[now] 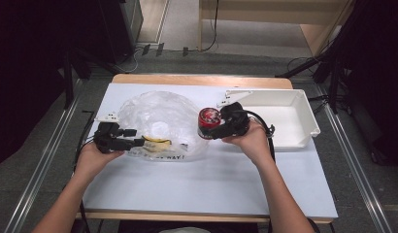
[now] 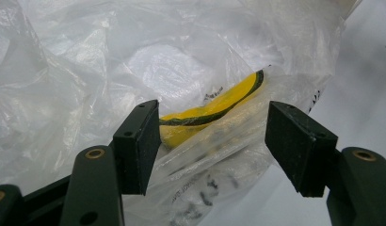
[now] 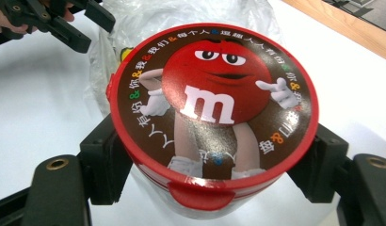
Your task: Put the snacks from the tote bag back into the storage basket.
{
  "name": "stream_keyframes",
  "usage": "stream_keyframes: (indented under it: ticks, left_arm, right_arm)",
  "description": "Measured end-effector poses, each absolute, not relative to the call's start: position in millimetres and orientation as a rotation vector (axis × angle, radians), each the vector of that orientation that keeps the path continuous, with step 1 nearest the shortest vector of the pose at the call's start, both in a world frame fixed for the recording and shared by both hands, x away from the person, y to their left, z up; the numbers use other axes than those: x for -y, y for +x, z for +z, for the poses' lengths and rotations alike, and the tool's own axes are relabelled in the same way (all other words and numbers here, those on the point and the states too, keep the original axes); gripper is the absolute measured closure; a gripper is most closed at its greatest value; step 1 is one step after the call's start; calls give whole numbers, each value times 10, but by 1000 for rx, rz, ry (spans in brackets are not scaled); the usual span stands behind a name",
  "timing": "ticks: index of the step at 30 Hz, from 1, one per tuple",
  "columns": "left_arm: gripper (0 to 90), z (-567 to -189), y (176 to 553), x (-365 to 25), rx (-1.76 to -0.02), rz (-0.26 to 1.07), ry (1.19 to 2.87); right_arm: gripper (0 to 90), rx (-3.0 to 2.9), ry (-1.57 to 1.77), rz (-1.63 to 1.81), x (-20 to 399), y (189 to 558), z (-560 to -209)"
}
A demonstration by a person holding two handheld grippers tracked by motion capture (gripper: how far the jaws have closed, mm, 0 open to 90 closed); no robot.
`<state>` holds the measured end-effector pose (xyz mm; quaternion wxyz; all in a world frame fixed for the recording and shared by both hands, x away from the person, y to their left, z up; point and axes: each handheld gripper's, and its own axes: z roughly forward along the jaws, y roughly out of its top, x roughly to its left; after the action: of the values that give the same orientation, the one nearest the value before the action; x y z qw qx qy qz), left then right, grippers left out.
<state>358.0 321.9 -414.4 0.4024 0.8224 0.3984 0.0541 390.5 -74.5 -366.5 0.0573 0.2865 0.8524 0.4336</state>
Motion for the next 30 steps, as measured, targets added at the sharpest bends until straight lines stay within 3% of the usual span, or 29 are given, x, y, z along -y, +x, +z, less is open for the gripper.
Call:
stream_keyframes:
  ticks: [30]
  left_arm:
    - [369,-4144,3578,-3212,-1008,138,2075]
  right_arm:
    - [264,-2504,981,1285,1222,3993,-3604]
